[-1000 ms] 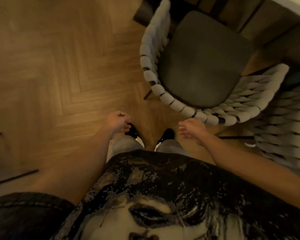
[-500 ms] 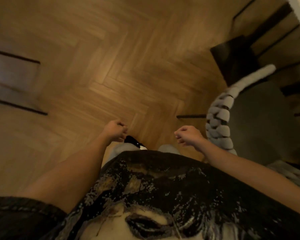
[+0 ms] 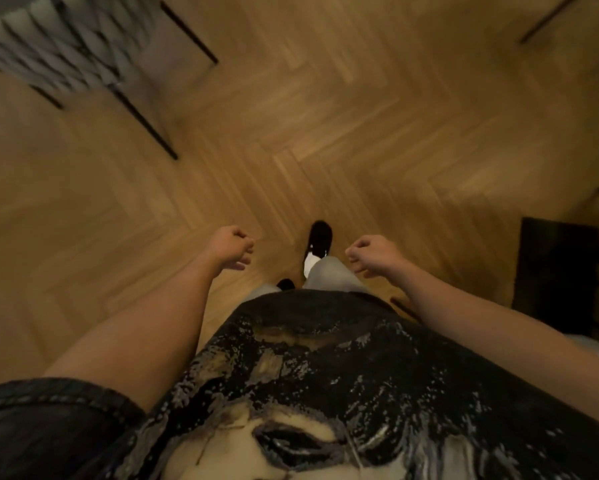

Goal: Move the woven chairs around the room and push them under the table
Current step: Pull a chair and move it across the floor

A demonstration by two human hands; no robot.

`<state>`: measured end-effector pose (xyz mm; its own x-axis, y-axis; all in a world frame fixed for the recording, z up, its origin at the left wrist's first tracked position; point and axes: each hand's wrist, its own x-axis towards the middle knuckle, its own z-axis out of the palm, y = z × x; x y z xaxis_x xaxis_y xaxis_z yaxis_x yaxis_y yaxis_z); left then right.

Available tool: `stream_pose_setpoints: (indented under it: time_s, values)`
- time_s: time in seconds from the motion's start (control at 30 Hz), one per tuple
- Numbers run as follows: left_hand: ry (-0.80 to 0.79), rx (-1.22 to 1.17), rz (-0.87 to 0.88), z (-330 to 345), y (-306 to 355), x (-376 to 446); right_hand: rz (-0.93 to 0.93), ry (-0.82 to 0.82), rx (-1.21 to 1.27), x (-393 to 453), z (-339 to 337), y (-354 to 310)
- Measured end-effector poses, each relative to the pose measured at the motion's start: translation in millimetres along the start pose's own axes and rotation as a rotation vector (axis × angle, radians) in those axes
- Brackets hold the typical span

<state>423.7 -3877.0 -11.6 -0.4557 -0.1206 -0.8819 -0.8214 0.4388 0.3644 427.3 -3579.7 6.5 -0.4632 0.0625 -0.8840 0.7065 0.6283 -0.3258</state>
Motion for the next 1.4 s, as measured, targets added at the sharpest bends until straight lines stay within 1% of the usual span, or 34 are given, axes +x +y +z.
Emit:
stream_pose_setpoints:
  time_s: [0.2,0.3,0.43,0.6,0.77,0.97,1.1,1.23,1.4]
  values:
    - [0.096,-0.161,-0.088,-57,19,28,-0.101,-0.029,-0.148,55,-22,-103]
    - [0.125,-0.243,-0.125,-81,34,36,-0.138,-0.068,-0.239,78,-33,-154]
    - [0.179,-0.342,-0.142,-112,59,53,-0.215,-0.101,-0.42,108,-45,-225]
    - [0.241,-0.438,-0.126,-158,90,75,-0.268,-0.107,-0.55,138,-52,-308]
    - [0.269,-0.48,-0.093,-217,110,116,-0.315,-0.102,-0.646,169,-41,-398]
    - [0.242,-0.504,-0.071,-303,135,158,-0.318,-0.119,-0.693,191,-18,-501]
    - [0.255,-0.486,-0.061,-355,154,177,-0.326,-0.111,-0.7,204,-2,-561]
    - [0.304,-0.451,-0.039,-400,171,193,-0.346,-0.13,-0.74,216,15,-614]
    - [0.451,-0.521,0.028,-443,197,217,-0.466,-0.157,-0.817,229,23,-679]
